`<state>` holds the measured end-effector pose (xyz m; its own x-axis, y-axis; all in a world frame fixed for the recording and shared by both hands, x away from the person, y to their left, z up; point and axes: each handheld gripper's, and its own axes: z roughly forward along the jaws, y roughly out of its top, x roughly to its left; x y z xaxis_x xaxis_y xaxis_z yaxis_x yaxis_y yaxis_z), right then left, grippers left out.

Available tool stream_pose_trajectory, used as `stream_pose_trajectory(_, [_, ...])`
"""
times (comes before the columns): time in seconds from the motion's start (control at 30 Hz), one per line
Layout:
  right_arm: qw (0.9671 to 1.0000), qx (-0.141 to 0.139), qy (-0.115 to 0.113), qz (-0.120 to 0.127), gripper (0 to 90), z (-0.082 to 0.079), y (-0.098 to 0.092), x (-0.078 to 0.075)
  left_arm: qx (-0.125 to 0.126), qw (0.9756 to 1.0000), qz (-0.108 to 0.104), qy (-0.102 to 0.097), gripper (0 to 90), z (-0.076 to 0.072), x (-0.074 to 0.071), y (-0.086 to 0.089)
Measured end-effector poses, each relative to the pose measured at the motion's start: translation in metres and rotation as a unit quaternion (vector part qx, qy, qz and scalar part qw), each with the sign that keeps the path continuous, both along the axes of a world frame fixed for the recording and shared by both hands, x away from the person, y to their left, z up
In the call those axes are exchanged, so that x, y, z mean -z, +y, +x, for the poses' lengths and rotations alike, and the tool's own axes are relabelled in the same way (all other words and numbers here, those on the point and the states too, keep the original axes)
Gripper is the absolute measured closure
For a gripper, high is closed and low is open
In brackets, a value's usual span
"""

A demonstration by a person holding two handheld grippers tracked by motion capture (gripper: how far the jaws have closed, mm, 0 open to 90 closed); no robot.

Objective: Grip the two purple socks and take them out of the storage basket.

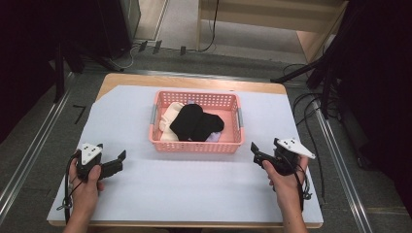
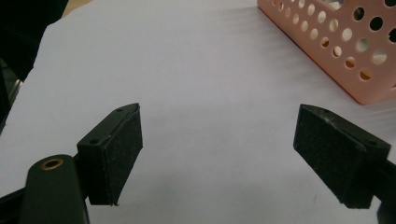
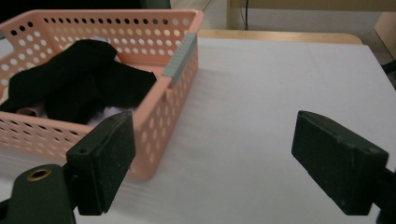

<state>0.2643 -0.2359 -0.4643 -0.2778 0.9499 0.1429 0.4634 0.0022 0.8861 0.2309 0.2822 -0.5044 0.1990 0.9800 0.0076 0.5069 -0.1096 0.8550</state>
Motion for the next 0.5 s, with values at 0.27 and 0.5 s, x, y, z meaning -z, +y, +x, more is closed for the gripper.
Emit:
stream_pose_trajectory(0.27, [0.9994,-0.032,-0.010,0.012,13.5,0.016,0.028,-0.022,0.000,1.0000,0.000,0.001,16.3,0.000,0.000,0.000])
stream_pose_trajectory(0.5, [0.9985,-0.052,-0.006,0.015,13.6,0.031,0.053,-0.029,0.001,1.0000,0.001,0.001,16.3,0.000,0.000,0.000])
